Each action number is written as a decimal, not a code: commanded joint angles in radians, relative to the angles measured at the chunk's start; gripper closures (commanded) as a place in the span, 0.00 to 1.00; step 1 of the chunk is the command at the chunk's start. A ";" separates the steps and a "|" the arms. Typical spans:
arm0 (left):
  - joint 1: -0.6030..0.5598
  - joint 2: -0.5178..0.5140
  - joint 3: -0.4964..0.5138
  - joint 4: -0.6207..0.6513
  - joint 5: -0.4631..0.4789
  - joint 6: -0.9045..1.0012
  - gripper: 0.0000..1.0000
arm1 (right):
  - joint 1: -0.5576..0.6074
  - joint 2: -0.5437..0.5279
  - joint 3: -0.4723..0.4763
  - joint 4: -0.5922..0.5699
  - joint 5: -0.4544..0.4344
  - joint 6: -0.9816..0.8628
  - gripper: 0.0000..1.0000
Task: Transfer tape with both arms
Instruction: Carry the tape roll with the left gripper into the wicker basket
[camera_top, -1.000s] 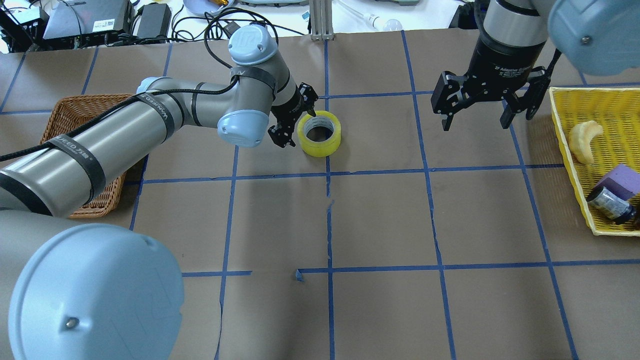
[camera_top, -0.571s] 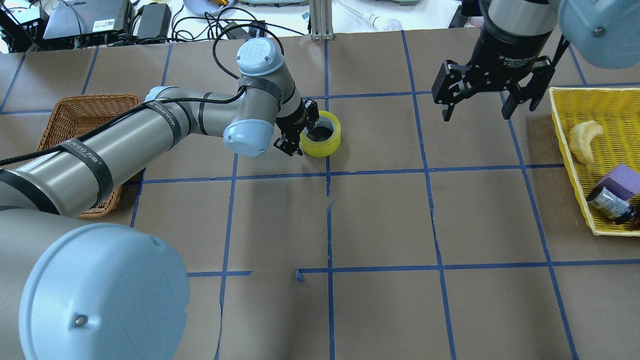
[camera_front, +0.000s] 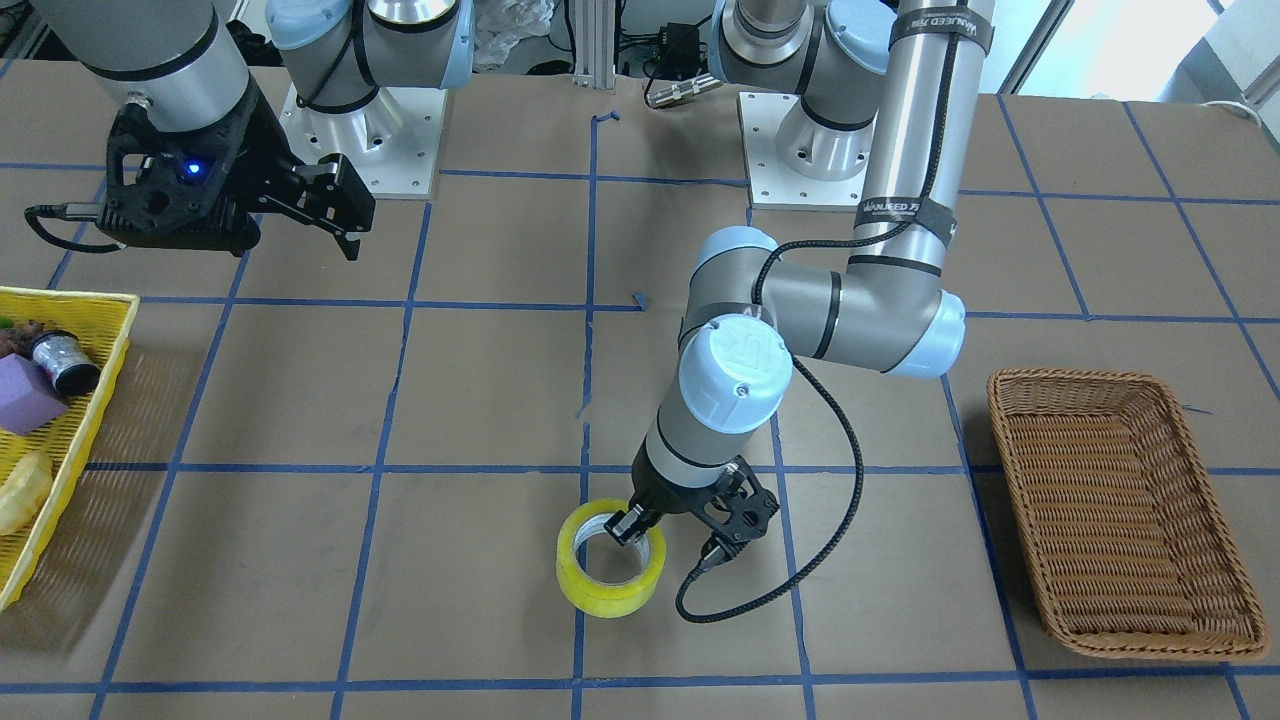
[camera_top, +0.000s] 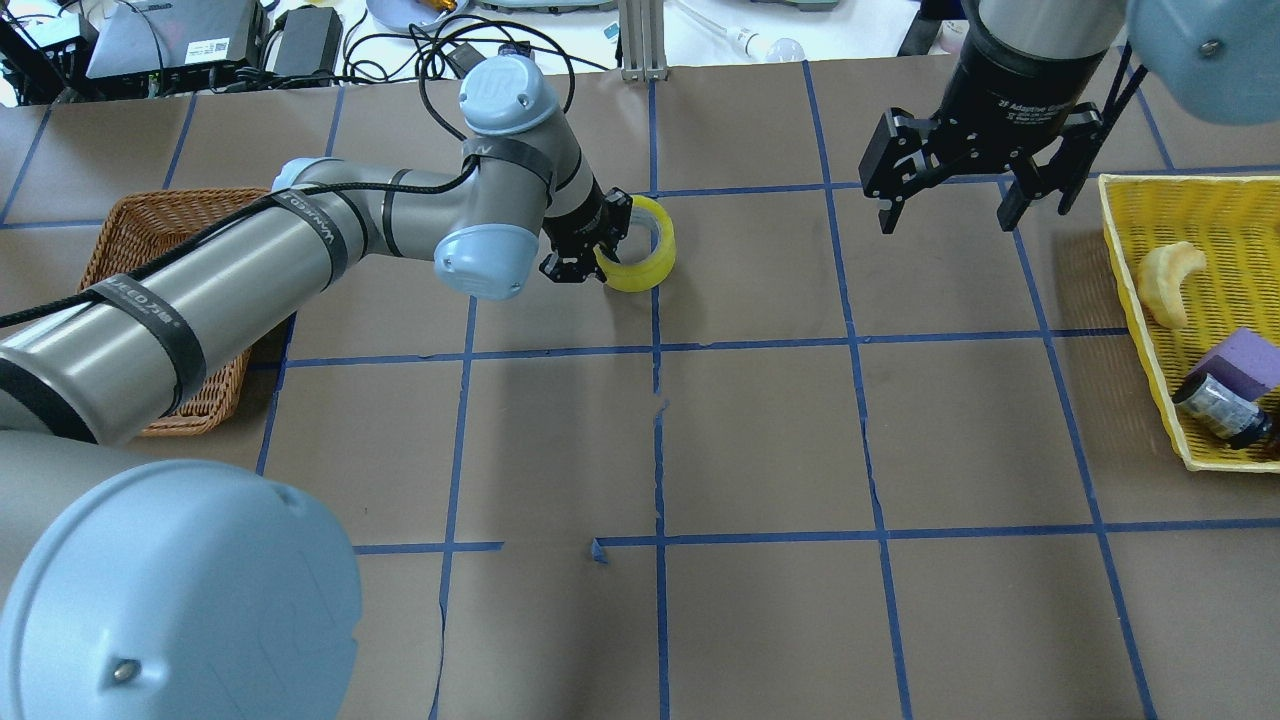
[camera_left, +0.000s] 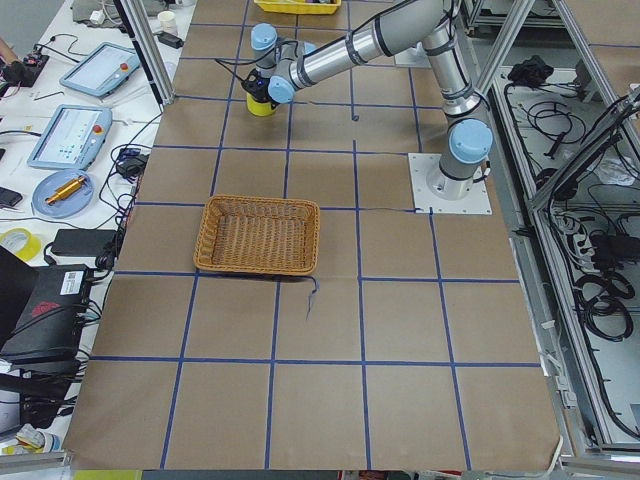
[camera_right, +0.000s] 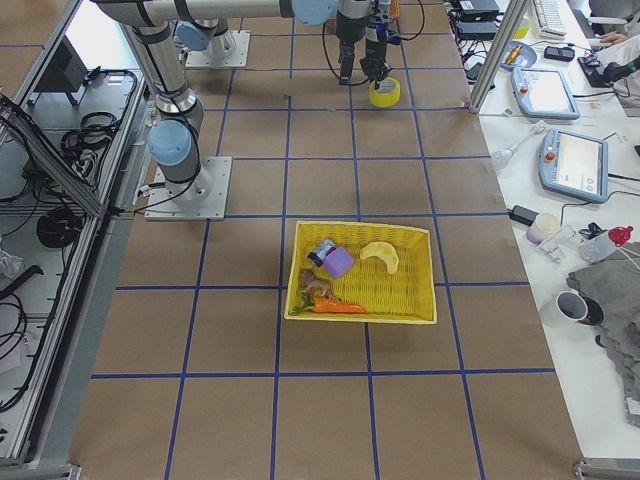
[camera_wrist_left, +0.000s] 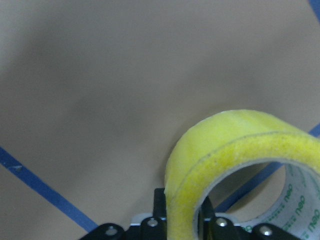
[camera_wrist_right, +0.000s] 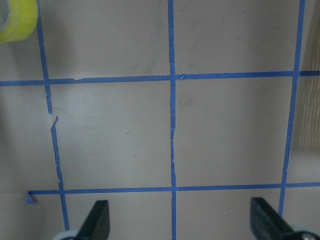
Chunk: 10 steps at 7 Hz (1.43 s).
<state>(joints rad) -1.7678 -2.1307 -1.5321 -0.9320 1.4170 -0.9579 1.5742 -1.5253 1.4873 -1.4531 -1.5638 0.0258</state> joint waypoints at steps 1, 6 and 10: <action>0.115 0.044 0.173 -0.322 0.006 0.334 1.00 | -0.002 0.001 0.008 0.020 -0.015 0.009 0.00; 0.589 0.118 0.231 -0.544 0.155 1.450 1.00 | 0.001 0.001 0.008 0.030 -0.013 -0.001 0.00; 0.751 0.063 -0.081 0.001 0.263 1.766 1.00 | -0.002 0.005 0.010 0.027 -0.015 0.003 0.00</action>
<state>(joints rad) -1.0407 -2.0599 -1.5006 -1.1228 1.6710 0.7852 1.5747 -1.5216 1.4970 -1.4212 -1.5771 0.0280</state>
